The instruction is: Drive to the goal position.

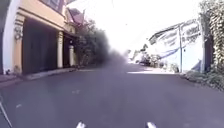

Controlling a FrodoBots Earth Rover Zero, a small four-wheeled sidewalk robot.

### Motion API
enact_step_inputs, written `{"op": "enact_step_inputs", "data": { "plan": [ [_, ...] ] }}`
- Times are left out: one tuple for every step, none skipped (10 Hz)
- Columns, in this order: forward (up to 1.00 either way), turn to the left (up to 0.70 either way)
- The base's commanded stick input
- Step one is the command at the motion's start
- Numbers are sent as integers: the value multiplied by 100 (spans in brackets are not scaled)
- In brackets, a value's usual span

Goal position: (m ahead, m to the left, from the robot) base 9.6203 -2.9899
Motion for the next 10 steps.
{"op": "enact_step_inputs", "data": {
  "plan": [
    [70,-28],
    [70,-28],
    [70,0],
    [70,0],
    [70,0],
    [70,0],
    [70,0],
    [70,0],
    [70,0],
    [70,0]
  ]
}}
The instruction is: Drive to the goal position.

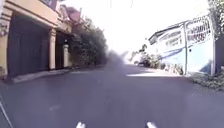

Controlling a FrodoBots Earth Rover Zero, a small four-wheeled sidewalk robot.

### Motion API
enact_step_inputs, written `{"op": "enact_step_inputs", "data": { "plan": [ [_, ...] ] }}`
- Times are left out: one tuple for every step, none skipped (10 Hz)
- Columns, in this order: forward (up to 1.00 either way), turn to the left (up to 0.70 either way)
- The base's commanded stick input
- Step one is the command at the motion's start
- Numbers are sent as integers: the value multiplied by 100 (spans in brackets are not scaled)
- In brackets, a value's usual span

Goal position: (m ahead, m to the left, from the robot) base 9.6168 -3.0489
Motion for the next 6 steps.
{"op": "enact_step_inputs", "data": {
  "plan": [
    [70,0],
    [70,0],
    [70,0],
    [70,0],
    [70,0],
    [70,0]
  ]
}}
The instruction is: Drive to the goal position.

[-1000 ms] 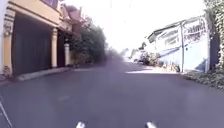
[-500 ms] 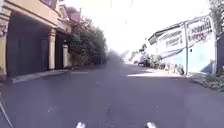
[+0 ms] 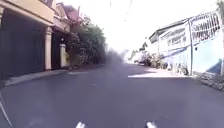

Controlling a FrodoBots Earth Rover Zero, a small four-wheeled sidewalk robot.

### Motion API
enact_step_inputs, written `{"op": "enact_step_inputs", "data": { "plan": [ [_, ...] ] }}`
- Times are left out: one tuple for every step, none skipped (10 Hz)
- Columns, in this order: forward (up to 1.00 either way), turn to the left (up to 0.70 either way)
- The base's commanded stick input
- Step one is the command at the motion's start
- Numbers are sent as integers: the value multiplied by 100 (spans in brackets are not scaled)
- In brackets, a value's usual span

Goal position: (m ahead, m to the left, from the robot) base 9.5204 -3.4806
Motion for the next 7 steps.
{"op": "enact_step_inputs", "data": {
  "plan": [
    [70,0],
    [70,-16],
    [70,-28],
    [70,-28],
    [70,-28],
    [70,-28],
    [70,-28]
  ]
}}
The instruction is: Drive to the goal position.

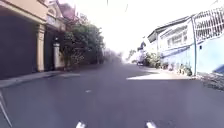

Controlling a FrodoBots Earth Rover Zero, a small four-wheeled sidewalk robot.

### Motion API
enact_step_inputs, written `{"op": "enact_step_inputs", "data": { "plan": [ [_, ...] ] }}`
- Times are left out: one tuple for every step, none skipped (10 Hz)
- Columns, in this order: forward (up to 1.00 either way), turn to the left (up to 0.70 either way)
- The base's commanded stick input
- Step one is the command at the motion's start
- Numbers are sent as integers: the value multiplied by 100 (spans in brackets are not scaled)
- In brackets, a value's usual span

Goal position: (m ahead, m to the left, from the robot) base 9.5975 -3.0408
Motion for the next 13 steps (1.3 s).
{"op": "enact_step_inputs", "data": {
  "plan": [
    [70,-13],
    [70,0],
    [70,0],
    [70,0],
    [70,0],
    [70,0],
    [70,0],
    [70,0],
    [70,0],
    [70,0],
    [70,0],
    [70,0],
    [70,0]
  ]
}}
